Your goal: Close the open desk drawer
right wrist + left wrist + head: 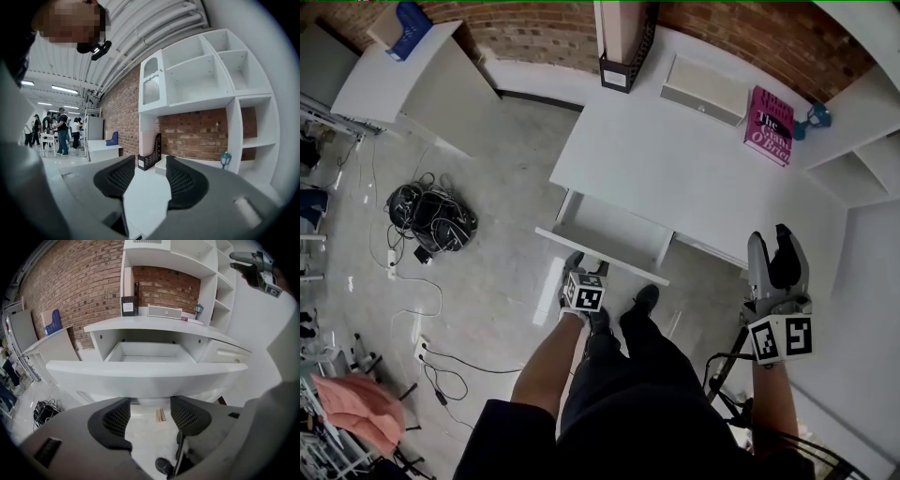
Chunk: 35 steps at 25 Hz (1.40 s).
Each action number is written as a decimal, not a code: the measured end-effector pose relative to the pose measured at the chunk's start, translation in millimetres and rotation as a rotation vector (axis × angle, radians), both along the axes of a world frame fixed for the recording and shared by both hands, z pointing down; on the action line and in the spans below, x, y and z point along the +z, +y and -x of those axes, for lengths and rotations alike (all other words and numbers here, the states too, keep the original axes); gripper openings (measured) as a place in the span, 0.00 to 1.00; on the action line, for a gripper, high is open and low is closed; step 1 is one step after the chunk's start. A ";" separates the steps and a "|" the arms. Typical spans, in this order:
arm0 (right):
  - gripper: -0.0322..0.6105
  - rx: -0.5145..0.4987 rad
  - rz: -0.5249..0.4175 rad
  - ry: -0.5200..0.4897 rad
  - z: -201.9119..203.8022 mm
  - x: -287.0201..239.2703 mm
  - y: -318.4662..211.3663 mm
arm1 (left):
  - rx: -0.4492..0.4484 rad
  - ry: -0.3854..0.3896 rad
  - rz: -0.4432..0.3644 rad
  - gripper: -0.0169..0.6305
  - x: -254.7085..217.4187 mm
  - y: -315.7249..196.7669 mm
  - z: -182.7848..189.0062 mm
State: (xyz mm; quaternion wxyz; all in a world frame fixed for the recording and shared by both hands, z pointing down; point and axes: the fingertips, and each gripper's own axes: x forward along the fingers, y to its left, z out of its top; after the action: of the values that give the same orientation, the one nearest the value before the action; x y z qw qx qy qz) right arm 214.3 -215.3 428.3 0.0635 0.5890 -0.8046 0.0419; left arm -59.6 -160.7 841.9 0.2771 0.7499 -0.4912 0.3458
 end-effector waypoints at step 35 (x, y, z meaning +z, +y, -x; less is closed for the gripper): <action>0.36 0.083 0.081 0.030 14.4 36.0 -67.2 | 0.029 0.028 -0.077 0.43 1.9 -121.9 -37.8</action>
State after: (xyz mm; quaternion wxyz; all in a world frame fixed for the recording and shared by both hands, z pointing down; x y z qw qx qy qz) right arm 199.9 -282.6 464.2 0.0977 0.6193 -0.7760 0.0682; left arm -21.9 -282.6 843.8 0.2499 0.7717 -0.4895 0.3200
